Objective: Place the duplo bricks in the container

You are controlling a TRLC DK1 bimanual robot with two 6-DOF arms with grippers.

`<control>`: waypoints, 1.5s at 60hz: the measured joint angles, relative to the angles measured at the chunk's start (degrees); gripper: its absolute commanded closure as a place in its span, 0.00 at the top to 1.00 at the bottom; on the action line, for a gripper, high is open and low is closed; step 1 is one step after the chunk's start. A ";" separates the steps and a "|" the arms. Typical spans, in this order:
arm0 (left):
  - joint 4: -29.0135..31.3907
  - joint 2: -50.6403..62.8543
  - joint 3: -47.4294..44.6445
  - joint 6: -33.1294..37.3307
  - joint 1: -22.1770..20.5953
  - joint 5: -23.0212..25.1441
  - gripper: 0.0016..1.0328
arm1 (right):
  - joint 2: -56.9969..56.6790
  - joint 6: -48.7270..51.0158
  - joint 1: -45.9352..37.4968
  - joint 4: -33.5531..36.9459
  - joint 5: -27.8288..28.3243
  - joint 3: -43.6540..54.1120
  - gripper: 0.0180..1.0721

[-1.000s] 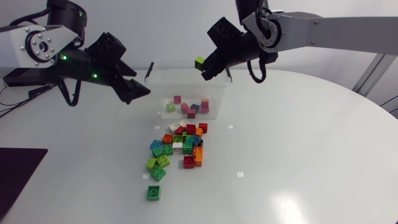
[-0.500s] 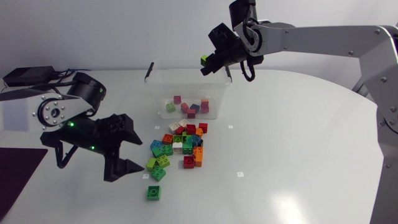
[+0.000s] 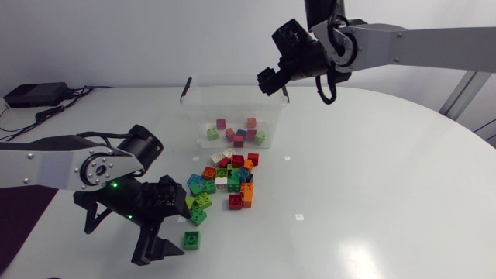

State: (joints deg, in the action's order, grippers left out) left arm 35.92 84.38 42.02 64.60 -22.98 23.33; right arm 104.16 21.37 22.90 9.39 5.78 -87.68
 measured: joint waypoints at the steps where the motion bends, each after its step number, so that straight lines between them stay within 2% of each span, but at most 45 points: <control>1: -0.20 0.33 0.00 0.00 -0.09 0.00 0.93 | -0.92 0.17 0.20 -0.24 0.17 1.01 0.91; 24: -5.57 6.95 0.02 -0.52 -2.38 -1.57 0.89 | -22.23 4.31 6.05 -0.44 1.44 24.92 0.91; 37: -7.52 9.14 0.02 -1.99 -4.13 -2.12 0.77 | -29.51 7.87 12.37 5.35 1.77 35.15 0.91; 43: -8.46 9.77 0.02 -2.84 -4.55 -2.51 0.59 | -31.69 9.79 14.60 8.66 2.25 39.58 0.91; 49: -9.16 9.99 0.04 -3.19 -4.92 -2.64 0.33 | -32.50 10.75 15.85 10.67 3.19 42.12 0.91; 50: -9.29 10.10 0.07 -3.32 -4.98 -2.64 0.26 | -32.52 10.91 16.09 10.84 3.21 42.42 0.91; 51: -9.35 10.12 0.09 -3.37 -5.03 -2.67 0.24 | -32.57 10.95 16.33 10.97 3.21 42.73 0.91; 78: -9.40 7.98 -1.18 -7.15 -5.99 -4.37 0.23 | -27.91 15.85 24.79 12.35 4.70 47.67 0.91; 90: -7.89 4.98 -1.18 -9.81 -6.14 -5.79 0.23 | -27.85 19.34 30.10 16.79 6.45 48.35 0.91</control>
State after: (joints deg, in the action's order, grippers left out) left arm 28.03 89.36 40.84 54.78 -29.12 17.54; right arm 76.31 40.71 52.99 26.17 12.23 -39.33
